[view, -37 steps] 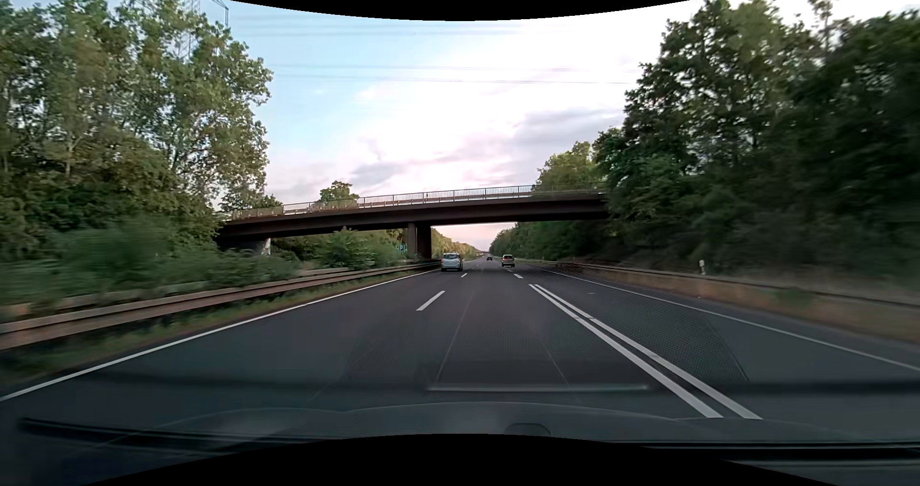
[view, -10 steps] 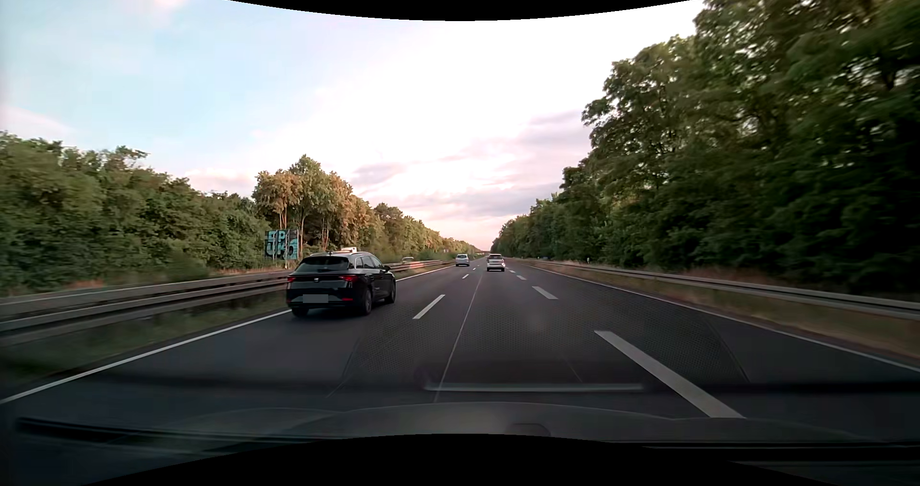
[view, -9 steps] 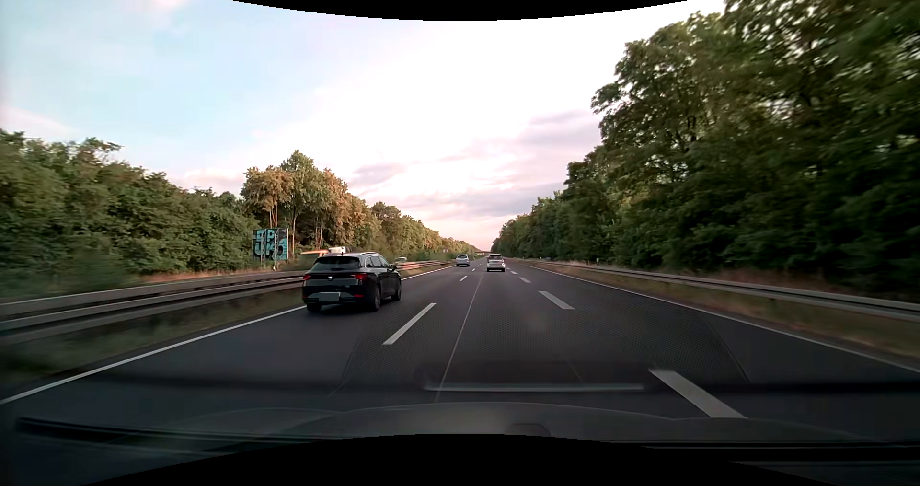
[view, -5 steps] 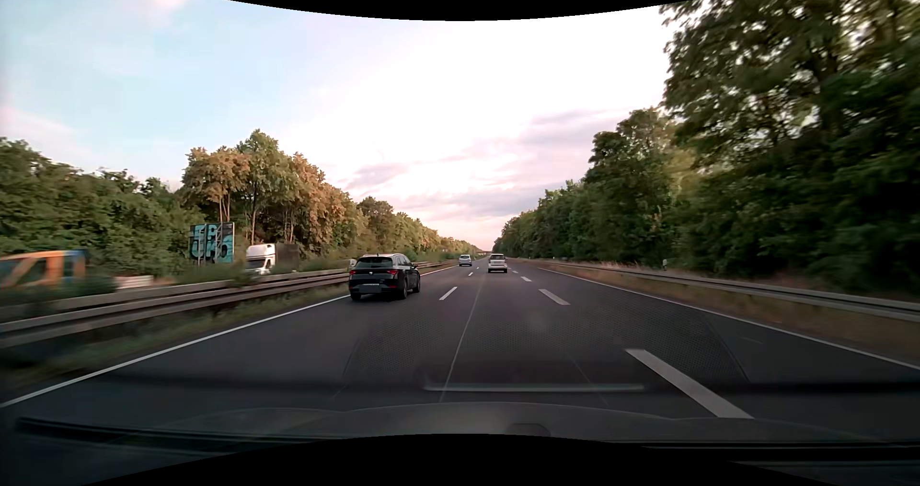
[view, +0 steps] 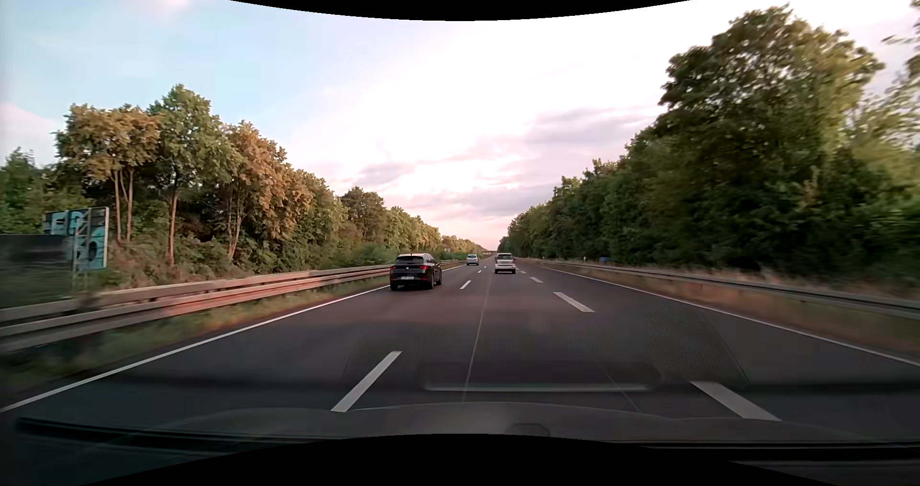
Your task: Follow the waypoints while adhering to traffic rules and regulations
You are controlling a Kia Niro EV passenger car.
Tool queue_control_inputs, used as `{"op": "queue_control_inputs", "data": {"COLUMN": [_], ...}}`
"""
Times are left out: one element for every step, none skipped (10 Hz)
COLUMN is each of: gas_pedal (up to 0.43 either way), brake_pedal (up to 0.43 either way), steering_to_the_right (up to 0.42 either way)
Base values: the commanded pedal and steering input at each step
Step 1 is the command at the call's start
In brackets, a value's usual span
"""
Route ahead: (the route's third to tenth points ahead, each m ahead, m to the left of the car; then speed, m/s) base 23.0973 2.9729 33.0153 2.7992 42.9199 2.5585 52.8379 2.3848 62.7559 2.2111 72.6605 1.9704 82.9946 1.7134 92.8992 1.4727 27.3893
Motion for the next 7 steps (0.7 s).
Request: {"op": "queue_control_inputs", "data": {"gas_pedal": [0.268, 0.268, 0.268, 0.28, 0.287, 0.287, 0.287], "brake_pedal": [0.0, 0.0, 0.0, 0.0, 0.0, 0.0, 0.0], "steering_to_the_right": [-0.009, -0.009, -0.009, -0.009, -0.009, -0.008, -0.008]}}
